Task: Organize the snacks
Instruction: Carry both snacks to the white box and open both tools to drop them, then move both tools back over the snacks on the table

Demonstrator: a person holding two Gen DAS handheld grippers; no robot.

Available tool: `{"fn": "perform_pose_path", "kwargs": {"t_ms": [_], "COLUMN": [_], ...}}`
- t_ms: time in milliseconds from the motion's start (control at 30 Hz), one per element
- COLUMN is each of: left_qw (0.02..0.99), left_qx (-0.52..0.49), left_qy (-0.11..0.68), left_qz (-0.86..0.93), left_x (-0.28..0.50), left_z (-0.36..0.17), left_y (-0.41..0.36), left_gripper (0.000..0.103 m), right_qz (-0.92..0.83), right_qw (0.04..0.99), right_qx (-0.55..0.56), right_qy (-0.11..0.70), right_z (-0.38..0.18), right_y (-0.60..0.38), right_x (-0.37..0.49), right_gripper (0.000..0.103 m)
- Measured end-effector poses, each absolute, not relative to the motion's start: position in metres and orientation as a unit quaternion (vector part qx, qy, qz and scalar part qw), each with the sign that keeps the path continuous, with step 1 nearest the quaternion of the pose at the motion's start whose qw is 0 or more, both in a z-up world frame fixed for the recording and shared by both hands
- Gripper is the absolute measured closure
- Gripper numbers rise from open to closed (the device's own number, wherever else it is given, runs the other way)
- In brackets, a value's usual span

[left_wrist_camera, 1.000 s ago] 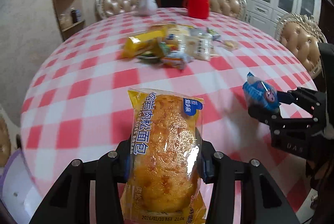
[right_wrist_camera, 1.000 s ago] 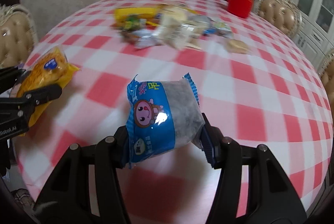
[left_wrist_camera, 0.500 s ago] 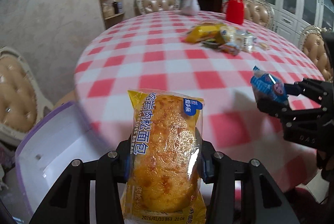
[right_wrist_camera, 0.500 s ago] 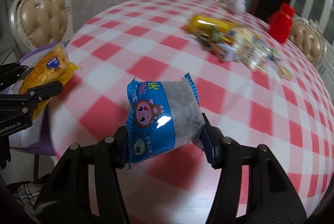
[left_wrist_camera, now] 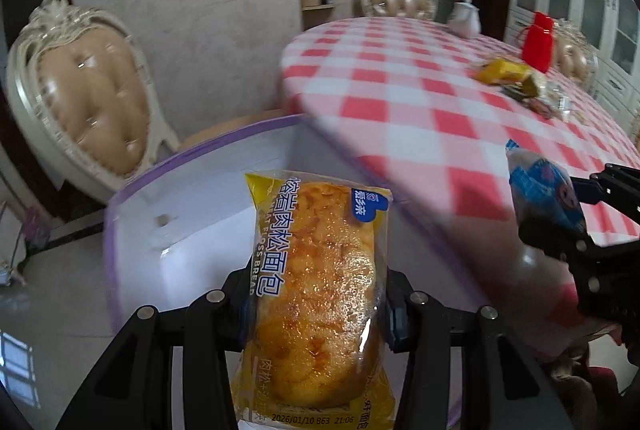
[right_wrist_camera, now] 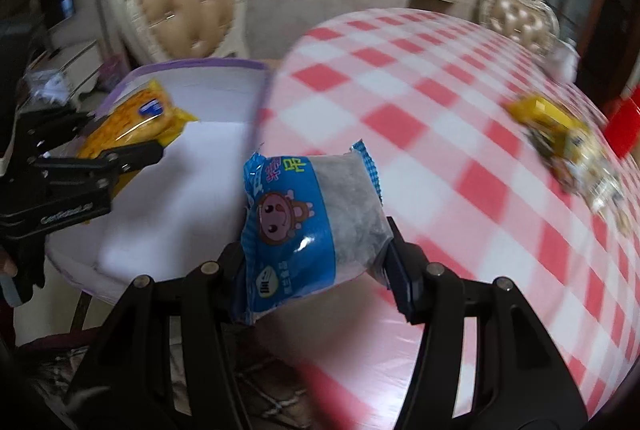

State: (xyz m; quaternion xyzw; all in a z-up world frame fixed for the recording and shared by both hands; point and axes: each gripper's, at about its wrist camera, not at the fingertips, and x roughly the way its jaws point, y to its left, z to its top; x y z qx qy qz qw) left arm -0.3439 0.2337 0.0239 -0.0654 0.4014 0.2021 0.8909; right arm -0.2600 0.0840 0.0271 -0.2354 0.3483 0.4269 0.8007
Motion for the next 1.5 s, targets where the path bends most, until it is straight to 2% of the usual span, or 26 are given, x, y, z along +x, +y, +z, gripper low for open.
{"fn": "perform_pose_path", "kwargs": {"t_ms": [300, 633, 700, 833, 967, 1233, 1500], "left_qw": [0.878, 0.868, 0.867, 0.868, 0.87, 0.888, 0.903], "left_qx": [-0.076, -0.091, -0.092, -0.078, -0.072, -0.085, -0.086], "left_qy": [0.395, 0.391, 0.391, 0.381, 0.379, 0.385, 0.403], "left_qz": [0.261, 0.292, 0.295, 0.308, 0.307, 0.235, 0.122], "left_x": [-0.366, -0.375, -0.375, -0.376, -0.372, -0.327, -0.219], "left_z": [0.031, 0.033, 0.033, 0.038, 0.042, 0.052, 0.053], "left_y": [0.276, 0.303, 0.304, 0.301, 0.296, 0.259, 0.175], "left_gripper": [0.055, 0.053, 0.048, 0.028, 0.022, 0.019, 0.018], "right_qz": [0.493, 0.53, 0.535, 0.533, 0.523, 0.449, 0.307], "right_qw": [0.754, 0.731, 0.732, 0.738, 0.748, 0.801, 0.867], "right_qx": [-0.271, -0.254, -0.238, -0.218, -0.192, -0.159, -0.111], "right_qy": [0.339, 0.347, 0.347, 0.351, 0.36, 0.362, 0.378], "right_z": [0.019, 0.012, 0.013, 0.015, 0.018, 0.026, 0.029], "right_y": [0.14, 0.163, 0.163, 0.155, 0.138, 0.07, -0.05], "right_x": [-0.303, -0.311, -0.309, -0.302, -0.289, -0.242, -0.159], "right_gripper": [0.043, 0.038, 0.038, 0.032, 0.032, 0.028, 0.024]}}
